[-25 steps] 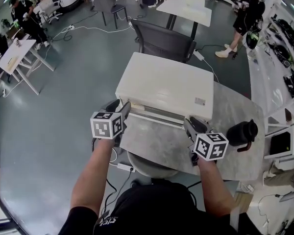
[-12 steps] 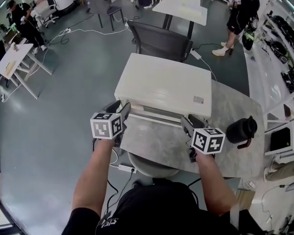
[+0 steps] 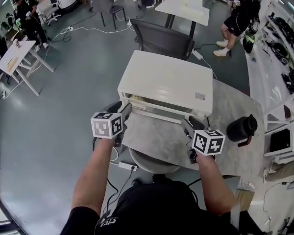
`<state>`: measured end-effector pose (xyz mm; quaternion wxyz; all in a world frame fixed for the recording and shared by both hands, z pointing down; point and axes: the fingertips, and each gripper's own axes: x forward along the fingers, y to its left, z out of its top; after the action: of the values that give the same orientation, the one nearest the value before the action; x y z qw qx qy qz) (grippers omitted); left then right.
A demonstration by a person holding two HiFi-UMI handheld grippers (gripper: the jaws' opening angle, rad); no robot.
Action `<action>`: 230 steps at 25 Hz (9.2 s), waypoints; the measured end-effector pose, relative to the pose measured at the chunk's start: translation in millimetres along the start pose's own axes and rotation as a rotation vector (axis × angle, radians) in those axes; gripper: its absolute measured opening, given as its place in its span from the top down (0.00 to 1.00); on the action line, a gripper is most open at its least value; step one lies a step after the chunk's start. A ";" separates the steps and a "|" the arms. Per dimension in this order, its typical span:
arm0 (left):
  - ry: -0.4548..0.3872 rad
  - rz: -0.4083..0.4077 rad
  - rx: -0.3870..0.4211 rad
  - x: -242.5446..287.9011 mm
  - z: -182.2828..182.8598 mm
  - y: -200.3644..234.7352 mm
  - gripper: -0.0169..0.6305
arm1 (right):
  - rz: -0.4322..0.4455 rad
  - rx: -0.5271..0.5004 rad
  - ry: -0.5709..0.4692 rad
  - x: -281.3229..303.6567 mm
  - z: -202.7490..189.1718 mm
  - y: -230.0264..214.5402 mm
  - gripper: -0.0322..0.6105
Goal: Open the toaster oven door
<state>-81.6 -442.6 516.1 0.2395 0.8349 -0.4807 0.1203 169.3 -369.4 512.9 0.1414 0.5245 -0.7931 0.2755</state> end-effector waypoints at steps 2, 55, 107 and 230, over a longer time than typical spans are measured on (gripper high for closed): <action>0.009 -0.001 -0.001 -4.4 -5.6 -0.7 0.67 | 0.003 0.010 0.005 -3.0 -6.1 2.3 0.74; 0.224 0.055 -0.003 -67.3 -153.9 9.0 0.66 | -0.003 0.063 0.177 -38.5 -128.6 17.4 0.71; 0.391 0.079 -0.022 -46.2 -230.4 31.0 0.66 | -0.026 0.202 0.356 -15.4 -243.2 8.8 0.72; -0.362 0.348 0.117 -263.2 -8.6 -104.3 0.97 | 0.556 -0.356 -0.409 -174.3 62.2 131.5 0.96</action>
<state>-125.6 -198.0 380.4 0.0765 0.7600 -0.6444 0.0359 125.1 -235.2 335.2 -0.0109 0.3008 -0.9522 0.0514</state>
